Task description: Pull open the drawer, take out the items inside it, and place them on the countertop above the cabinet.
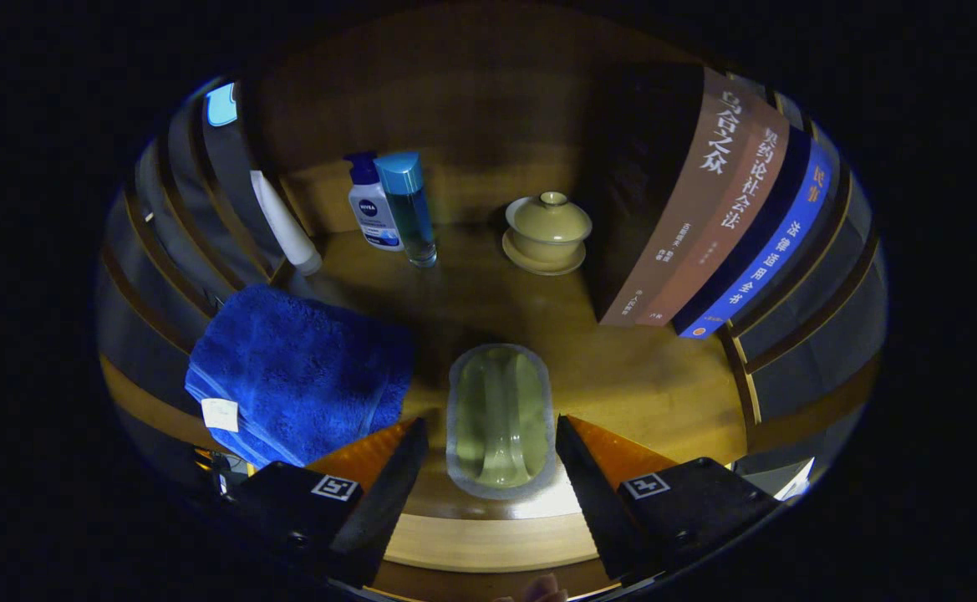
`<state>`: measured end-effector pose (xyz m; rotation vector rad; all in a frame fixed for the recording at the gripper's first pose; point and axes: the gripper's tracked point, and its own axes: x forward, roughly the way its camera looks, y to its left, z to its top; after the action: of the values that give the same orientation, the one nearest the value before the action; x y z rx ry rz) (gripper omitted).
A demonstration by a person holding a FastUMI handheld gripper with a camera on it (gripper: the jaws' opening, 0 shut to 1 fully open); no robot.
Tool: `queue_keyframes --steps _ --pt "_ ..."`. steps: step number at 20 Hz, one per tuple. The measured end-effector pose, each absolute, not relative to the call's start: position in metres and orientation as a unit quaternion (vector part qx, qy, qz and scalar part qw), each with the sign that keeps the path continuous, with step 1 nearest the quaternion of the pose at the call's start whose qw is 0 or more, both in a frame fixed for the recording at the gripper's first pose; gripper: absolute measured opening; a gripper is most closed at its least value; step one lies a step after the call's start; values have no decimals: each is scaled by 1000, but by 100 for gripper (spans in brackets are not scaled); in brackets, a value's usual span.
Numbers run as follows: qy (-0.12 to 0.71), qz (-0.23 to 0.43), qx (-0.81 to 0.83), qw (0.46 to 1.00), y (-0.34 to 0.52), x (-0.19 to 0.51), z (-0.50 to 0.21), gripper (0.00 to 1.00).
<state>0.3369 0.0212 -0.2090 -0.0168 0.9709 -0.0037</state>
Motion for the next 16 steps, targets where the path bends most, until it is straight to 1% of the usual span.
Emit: queue_keyframes --steps 6,10,13,16 --pt "416 16 -8 909 26 306 -192 98" --pt "381 24 3 924 32 270 -178 99" --pt "344 33 7 938 39 240 -166 98" --pt "285 40 -7 958 42 208 -146 98"
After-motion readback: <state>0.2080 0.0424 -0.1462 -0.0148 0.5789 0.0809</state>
